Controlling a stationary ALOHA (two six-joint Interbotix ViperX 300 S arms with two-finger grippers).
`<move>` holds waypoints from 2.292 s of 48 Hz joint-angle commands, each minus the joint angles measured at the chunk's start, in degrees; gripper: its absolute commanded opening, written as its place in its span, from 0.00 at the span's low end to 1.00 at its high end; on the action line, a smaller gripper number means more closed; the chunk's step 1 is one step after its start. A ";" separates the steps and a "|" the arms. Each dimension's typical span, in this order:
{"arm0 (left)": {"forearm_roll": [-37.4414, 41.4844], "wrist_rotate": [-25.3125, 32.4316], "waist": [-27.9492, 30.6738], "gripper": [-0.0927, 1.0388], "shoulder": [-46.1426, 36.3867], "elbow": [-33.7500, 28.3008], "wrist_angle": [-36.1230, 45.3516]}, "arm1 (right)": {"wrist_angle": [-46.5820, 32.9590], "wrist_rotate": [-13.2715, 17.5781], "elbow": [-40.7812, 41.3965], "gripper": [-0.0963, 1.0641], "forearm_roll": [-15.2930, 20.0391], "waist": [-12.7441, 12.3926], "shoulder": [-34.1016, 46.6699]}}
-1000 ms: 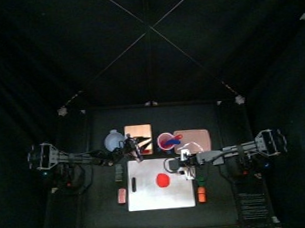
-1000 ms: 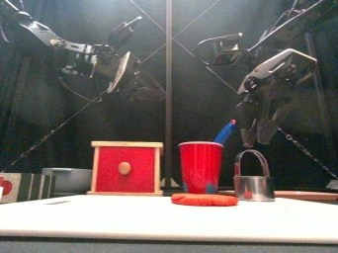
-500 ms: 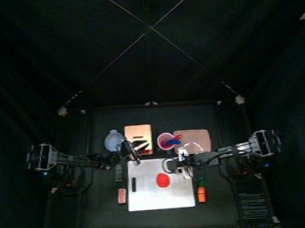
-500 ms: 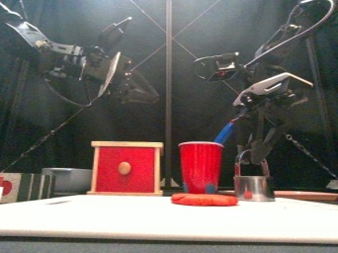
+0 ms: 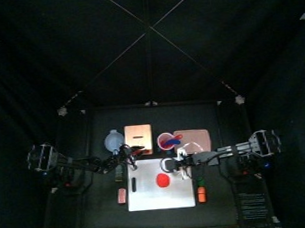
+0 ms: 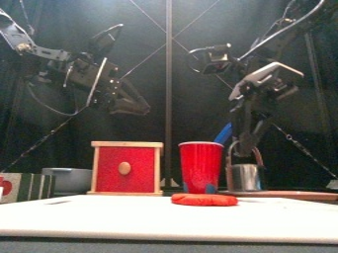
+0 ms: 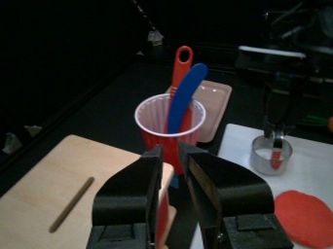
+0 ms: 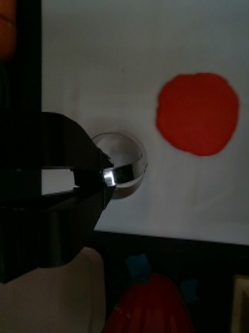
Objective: Get the cutter from the drawer then cut the dough then place the extra dough in the bowl
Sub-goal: Cut the dough
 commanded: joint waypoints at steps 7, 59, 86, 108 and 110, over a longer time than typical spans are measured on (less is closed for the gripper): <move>-0.26 -0.44 -2.64 0.64 -0.18 -0.35 -0.53 | 0.97 2.29 -6.77 0.41 2.55 2.29 0.18; -0.97 -0.44 -2.29 0.64 1.14 -0.18 -0.44 | -0.18 2.64 -13.80 0.41 -1.14 5.10 10.28; -0.88 -0.44 -2.37 0.64 0.97 -0.53 -0.44 | -0.18 2.55 -13.18 0.41 -0.62 5.27 11.25; -0.88 -0.44 -3.25 0.66 0.79 -0.53 -0.62 | -4.22 2.81 -11.60 0.66 0.88 5.71 11.25; -0.97 -0.44 -3.25 0.66 0.79 -0.62 -0.62 | -4.39 2.81 -11.69 0.68 1.23 5.71 11.16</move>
